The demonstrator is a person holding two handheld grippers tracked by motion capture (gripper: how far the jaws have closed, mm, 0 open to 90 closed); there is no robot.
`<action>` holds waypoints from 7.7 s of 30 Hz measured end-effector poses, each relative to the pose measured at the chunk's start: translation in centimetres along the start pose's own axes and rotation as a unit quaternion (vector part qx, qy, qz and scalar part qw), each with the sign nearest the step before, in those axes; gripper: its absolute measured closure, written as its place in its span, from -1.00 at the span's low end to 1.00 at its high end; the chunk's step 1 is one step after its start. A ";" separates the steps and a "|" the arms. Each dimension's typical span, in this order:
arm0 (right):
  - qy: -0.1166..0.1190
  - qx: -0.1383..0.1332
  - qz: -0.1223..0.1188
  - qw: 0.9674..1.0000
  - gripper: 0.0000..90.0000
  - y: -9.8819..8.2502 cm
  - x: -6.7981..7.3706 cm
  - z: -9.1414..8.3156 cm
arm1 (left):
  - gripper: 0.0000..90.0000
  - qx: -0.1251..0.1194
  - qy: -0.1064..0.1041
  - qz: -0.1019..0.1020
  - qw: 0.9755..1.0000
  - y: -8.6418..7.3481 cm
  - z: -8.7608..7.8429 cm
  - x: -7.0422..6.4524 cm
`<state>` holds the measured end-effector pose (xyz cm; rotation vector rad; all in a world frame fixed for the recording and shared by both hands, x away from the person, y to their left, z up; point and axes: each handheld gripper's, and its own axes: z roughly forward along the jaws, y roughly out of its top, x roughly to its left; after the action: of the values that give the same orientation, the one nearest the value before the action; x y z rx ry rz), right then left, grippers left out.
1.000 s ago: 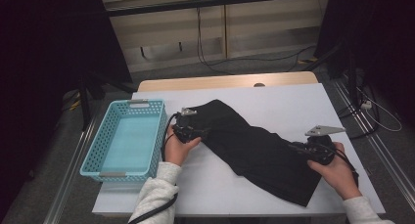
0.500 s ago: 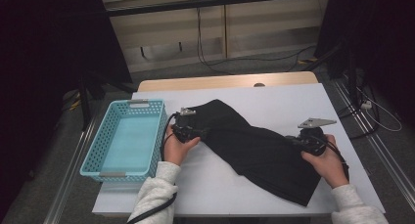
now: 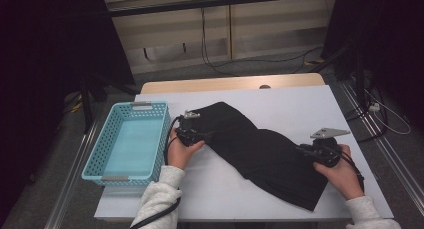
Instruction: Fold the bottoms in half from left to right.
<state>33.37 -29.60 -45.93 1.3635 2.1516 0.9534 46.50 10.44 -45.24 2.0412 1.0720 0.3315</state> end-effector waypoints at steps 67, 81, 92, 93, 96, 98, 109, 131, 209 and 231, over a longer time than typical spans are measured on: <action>-0.021 0.032 0.049 0.998 0.39 -3.2 -2.3 -3.6 | -0.43 -0.001 0.000 0.003 1.000 0.1 -0.3 0.0; -0.026 0.045 0.065 0.997 0.97 -3.7 -4.1 -4.9 | -0.48 -0.011 0.010 -0.010 1.000 0.4 -1.1 1.0; -0.014 0.005 0.041 0.999 0.27 -1.8 -2.9 -4.3 | -0.52 -0.005 0.048 -0.022 0.999 1.2 -0.2 2.7; -0.007 0.004 0.032 0.999 0.26 -1.4 -2.5 -4.1 | -0.52 -0.004 0.051 -0.020 0.998 1.4 0.0 2.8; 0.015 -0.002 0.023 1.000 0.15 -0.6 -1.2 -3.3 | -0.52 -0.006 0.063 -0.016 0.998 1.9 0.6 3.3; 0.028 -0.002 0.020 0.999 0.05 -0.4 -0.5 -2.7 | -0.51 -0.005 0.063 -0.012 0.998 2.3 0.9 3.5; 0.074 -0.009 -0.011 0.997 -0.24 0.2 2.6 -1.2 | -0.48 0.015 0.092 -0.011 0.996 2.7 3.6 4.5; 0.089 -0.021 -0.020 0.996 -0.33 0.1 3.6 -1.5 | 0.84 0.054 0.037 -0.075 0.995 3.9 3.4 3.2; 0.146 -0.038 -0.073 0.986 -0.31 0.1 8.6 -0.8 | 0.81 0.085 0.075 -0.144 0.983 3.5 2.5 4.0; 0.135 -0.041 -0.055 0.989 -0.49 0.0 7.7 -0.8 | 0.87 0.020 0.044 -0.131 0.990 6.8 -2.1 3.5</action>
<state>29.55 -22.96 -45.34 1.1189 2.3253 1.2272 51.43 11.98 -39.20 1.9061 1.3942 0.2688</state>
